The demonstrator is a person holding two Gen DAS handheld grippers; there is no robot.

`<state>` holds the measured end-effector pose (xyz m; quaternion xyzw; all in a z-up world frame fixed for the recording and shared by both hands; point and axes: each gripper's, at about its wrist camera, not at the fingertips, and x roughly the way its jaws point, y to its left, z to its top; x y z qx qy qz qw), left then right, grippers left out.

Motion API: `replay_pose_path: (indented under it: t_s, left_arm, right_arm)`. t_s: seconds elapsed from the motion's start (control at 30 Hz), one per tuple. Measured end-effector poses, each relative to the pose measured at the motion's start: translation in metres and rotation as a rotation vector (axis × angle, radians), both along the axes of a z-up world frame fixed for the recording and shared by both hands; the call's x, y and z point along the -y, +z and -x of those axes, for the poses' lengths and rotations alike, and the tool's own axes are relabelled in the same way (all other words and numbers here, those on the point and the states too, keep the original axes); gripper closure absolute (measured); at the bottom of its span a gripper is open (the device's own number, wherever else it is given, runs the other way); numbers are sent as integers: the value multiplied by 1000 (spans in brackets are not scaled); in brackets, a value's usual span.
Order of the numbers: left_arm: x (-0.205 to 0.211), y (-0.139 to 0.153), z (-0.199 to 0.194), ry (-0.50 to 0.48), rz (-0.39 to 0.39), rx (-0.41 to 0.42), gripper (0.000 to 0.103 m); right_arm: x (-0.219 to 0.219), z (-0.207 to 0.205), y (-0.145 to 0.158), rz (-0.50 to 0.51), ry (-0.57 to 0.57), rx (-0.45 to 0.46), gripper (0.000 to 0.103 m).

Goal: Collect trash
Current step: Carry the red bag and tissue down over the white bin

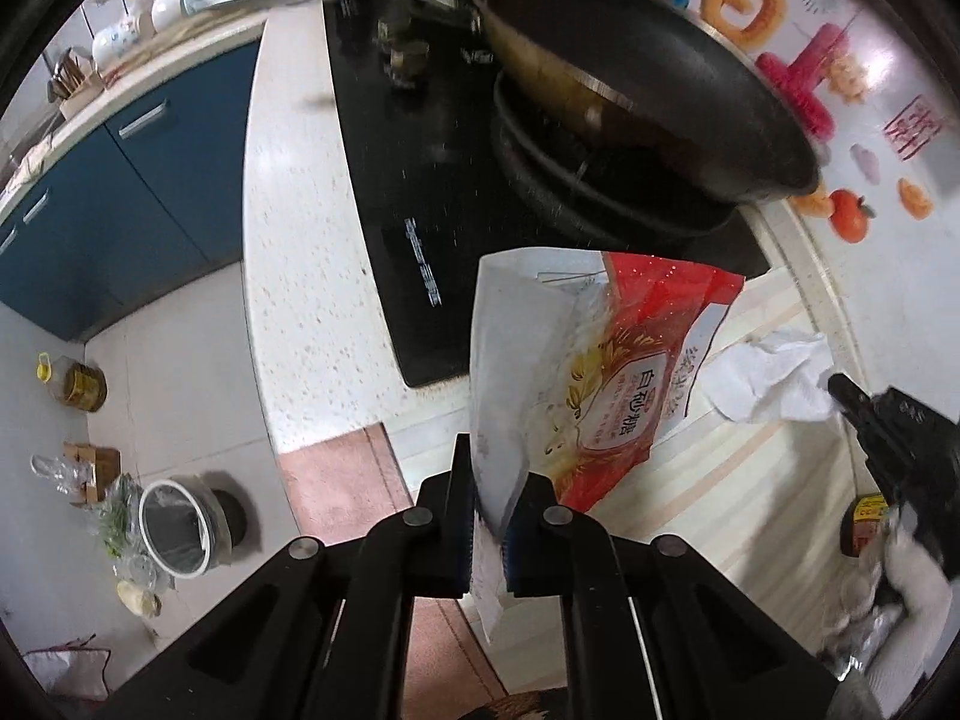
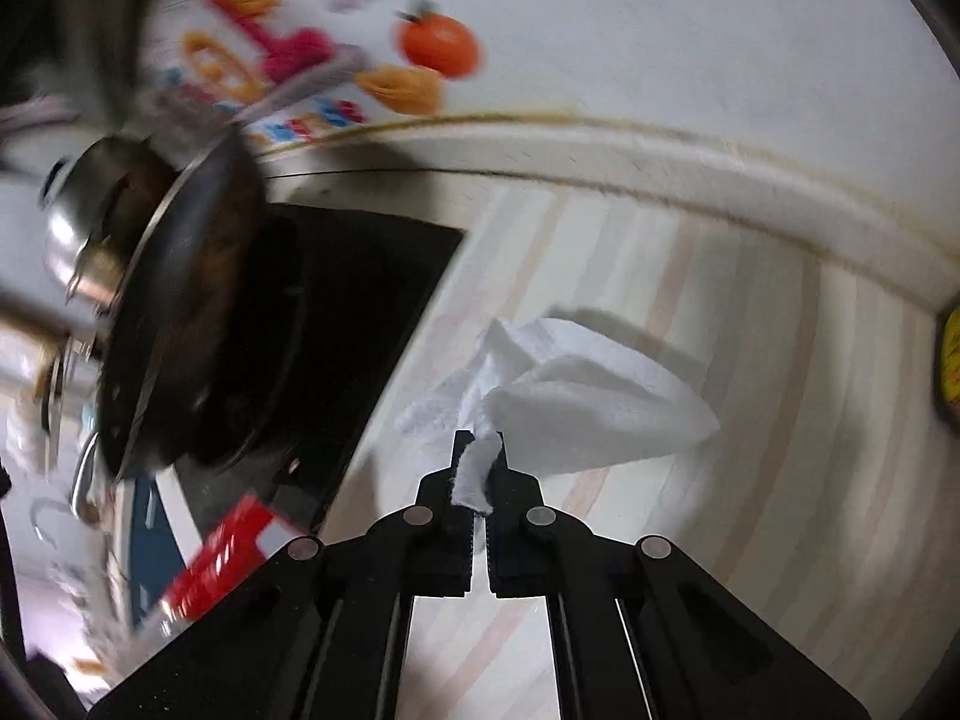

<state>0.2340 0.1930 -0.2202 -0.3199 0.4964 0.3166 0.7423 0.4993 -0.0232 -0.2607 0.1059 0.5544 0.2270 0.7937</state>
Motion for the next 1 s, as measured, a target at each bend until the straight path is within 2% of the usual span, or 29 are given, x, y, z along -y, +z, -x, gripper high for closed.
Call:
replay_pose_path:
  t_s: [0.13,0.33,0.43,0.47,0.57,0.67,0.77,0.83,0.87,0.9,1.0]
  left_arm:
    - [-6,28,28,9,-40,57,99]
    - [-24,63,114,66,-108,109,99]
    - [-39,71,185,126,-126,119,99]
    - [-43,71,203,143,-126,118,99]
    - [-60,63,287,231,-125,93,99]
    - [-78,42,381,341,-112,41,99]
    - [-94,10,469,451,-84,-23,99]
    - [-104,-27,536,548,-52,-85,99]
    - [-107,-39,556,578,-38,-103,99]
    - [-112,-66,589,632,-11,-135,99]
    - [-123,-132,650,738,52,-194,99]
  right_arm:
    - [5,41,44,-41,66,71,100]
    - [-7,122,84,-118,161,102,100]
    - [-25,175,96,-145,238,102,100]
    - [-34,197,98,-157,269,95,100]
    - [-67,270,98,-180,382,63,100]
    - [-109,352,81,-178,520,19,100]
    - [-156,434,43,-144,652,-42,100]
    - [-190,492,2,-113,742,-101,100]
    - [-199,510,-12,-101,770,-120,100]
    - [-216,537,-37,-81,809,-156,101]
    - [-256,600,-110,-29,891,-256,101]
